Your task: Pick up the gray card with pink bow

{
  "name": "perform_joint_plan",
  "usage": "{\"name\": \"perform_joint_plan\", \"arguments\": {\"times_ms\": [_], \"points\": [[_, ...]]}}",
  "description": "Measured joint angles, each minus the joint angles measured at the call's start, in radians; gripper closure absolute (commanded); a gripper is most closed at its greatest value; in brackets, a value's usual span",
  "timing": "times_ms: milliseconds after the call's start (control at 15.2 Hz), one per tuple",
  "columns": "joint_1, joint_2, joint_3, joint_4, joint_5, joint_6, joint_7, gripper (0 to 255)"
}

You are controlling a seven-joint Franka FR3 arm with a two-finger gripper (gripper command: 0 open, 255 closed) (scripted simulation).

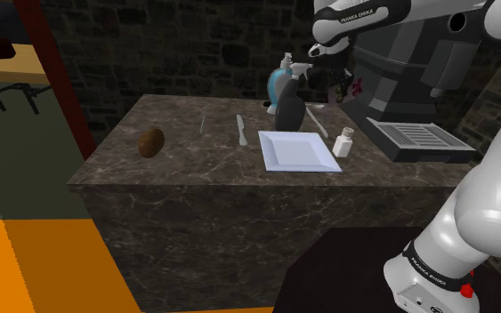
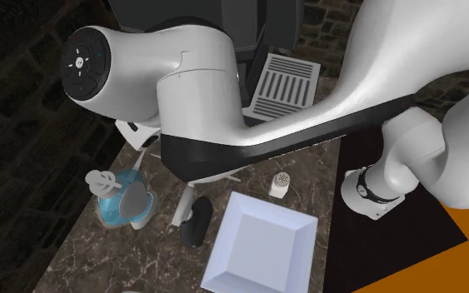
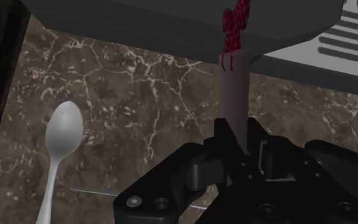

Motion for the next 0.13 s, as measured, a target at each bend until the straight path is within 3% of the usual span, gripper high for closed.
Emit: {"name": "perform_joint_plan", "arguments": {"times_ms": [132], "points": [[0.0,-0.002,0.0,0.017,0.0,-0.018,-0.007,255]]}}
